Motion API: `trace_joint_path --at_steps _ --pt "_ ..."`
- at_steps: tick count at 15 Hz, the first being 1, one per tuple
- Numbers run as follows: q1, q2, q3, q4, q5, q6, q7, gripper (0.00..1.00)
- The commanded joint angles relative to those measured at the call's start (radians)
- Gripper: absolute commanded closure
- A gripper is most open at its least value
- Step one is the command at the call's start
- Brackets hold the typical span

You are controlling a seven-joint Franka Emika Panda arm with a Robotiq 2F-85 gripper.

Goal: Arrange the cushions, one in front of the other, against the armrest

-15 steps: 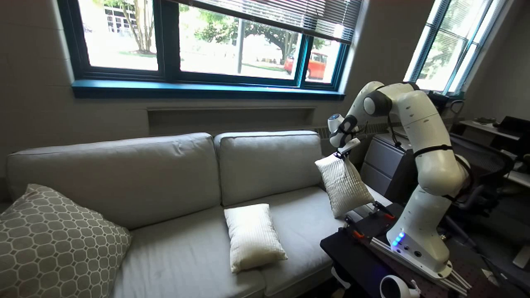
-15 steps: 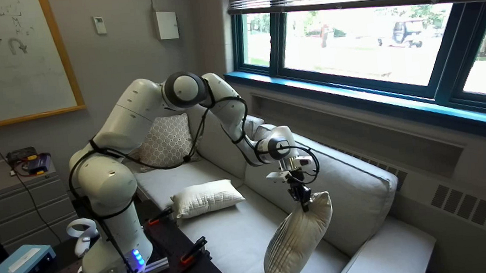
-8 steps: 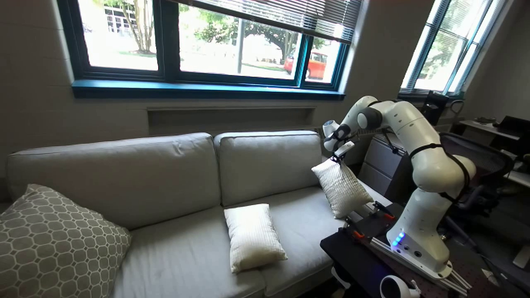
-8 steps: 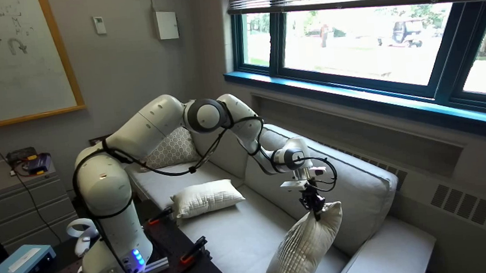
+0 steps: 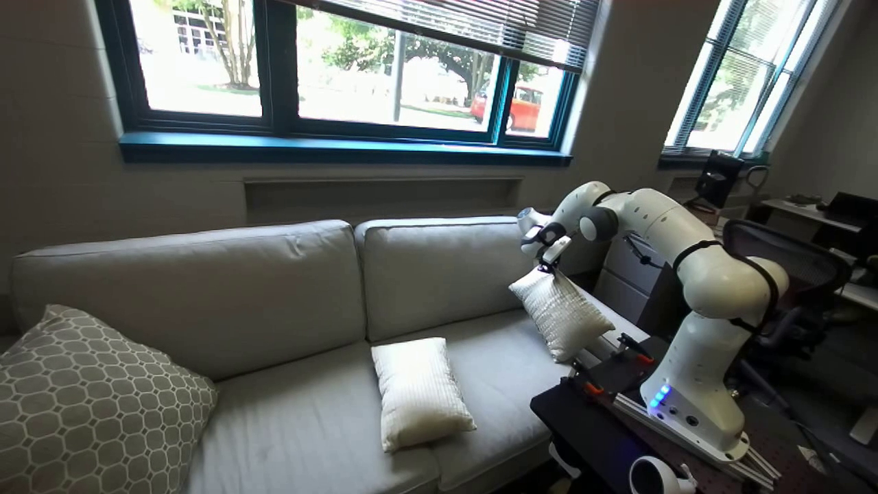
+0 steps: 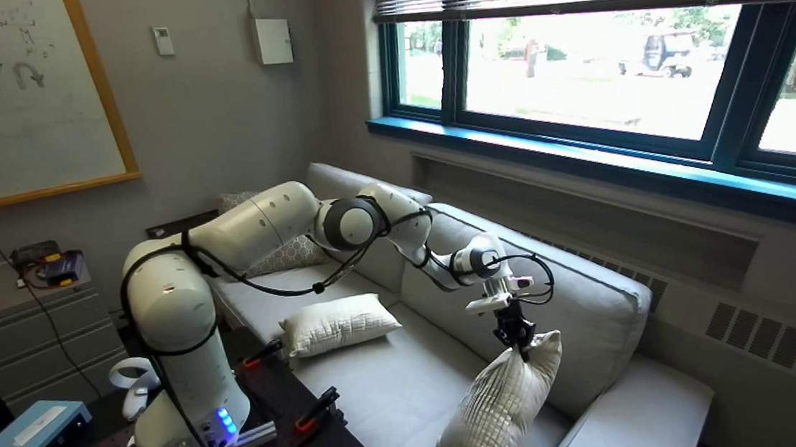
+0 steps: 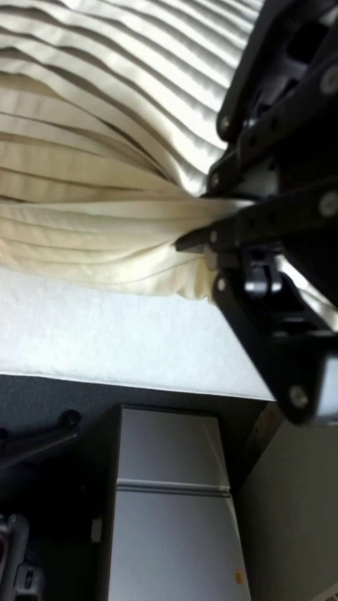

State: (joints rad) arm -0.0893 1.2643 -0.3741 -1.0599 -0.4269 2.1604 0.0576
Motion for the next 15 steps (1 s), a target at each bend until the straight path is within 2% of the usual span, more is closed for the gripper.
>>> trace_joint_path --at_steps 1,7,8,15 --pt "-0.036 0.146 -0.052 0.24 -0.019 -0.1 -0.049 0.92" --pt "-0.117 0.29 -0.083 0.48 -0.001 -0.063 -0.033 0.93" --pt "-0.103 0.209 -0.055 0.355 -0.043 -0.006 0.001 0.92" --pt "-0.084 0.218 -0.032 0.335 -0.053 0.072 -0.004 0.93"
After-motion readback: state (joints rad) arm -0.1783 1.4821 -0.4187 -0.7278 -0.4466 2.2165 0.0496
